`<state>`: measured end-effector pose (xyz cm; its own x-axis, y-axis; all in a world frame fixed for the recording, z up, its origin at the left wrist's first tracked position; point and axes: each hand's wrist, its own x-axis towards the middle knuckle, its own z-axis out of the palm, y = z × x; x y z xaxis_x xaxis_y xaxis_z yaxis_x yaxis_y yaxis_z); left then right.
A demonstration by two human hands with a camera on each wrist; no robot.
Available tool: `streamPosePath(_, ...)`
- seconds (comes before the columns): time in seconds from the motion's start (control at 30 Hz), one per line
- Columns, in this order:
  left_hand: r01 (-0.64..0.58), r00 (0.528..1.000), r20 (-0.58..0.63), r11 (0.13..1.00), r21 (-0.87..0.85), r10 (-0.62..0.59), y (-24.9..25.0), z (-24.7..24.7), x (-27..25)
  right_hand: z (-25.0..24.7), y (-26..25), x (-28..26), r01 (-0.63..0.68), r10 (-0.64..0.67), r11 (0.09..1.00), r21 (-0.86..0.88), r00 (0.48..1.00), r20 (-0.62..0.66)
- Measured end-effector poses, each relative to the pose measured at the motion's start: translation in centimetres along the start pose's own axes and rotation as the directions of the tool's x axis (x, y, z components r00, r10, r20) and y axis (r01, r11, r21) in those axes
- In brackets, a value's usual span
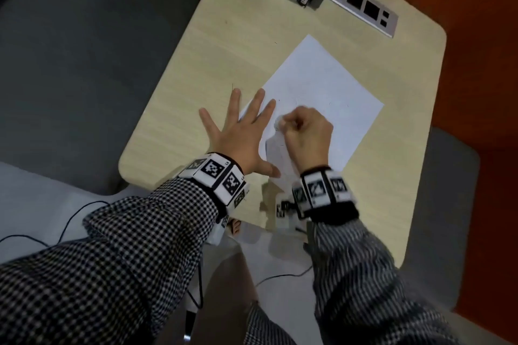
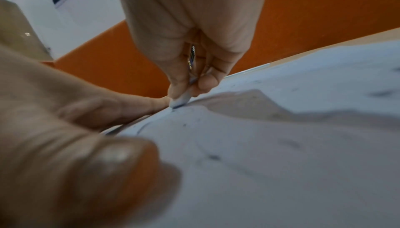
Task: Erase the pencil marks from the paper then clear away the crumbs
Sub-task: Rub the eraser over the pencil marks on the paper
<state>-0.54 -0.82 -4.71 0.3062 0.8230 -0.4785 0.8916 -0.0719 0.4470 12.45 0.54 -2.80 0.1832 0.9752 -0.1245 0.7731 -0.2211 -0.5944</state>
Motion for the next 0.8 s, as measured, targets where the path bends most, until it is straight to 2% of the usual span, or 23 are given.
streamPosePath(0.07,-0.004,1.0,-0.004,1.0,0.005,0.004,-0.1,0.0,0.0,0.1,-0.1,0.7,0.002,-0.002,1.0,-0.004,1.0,-0.008)
streamPosePath(0.23,0.005,1.0,-0.005,1.0,-0.002,-0.005,0.0,0.0,0.1,-0.1,1.1,-4.7,0.004,-0.004,0.999,-0.047,1.0,-0.006)
streamPosePath(0.4,-0.012,1.0,-0.008,1.0,0.007,0.012,-0.2,0.1,0.1,-0.1,-0.7,1.0,0.029,-0.027,0.997,-0.076,0.999,0.026)
streamPosePath(0.47,-0.007,1.0,-0.001,1.0,0.003,0.007,-0.1,-0.1,0.0,0.1,-0.1,-0.5,0.007,-0.005,0.995,-0.095,1.0,0.021)
streamPosePath(0.6,0.009,1.0,-0.003,1.0,0.015,-0.009,0.0,0.0,0.0,-0.4,1.6,-6.2,-0.046,0.046,0.999,0.017,0.999,-0.003)
streamPosePath(0.67,0.022,1.0,0.007,0.999,0.024,-0.022,0.2,-0.2,0.0,-0.3,1.9,-5.8,-0.081,0.081,0.995,0.06,0.997,0.004)
streamPosePath(0.8,-0.006,1.0,0.004,0.997,0.078,0.006,1.6,-0.6,0.4,-0.7,1.5,-5.2,-0.052,0.052,0.997,0.063,0.999,0.001)
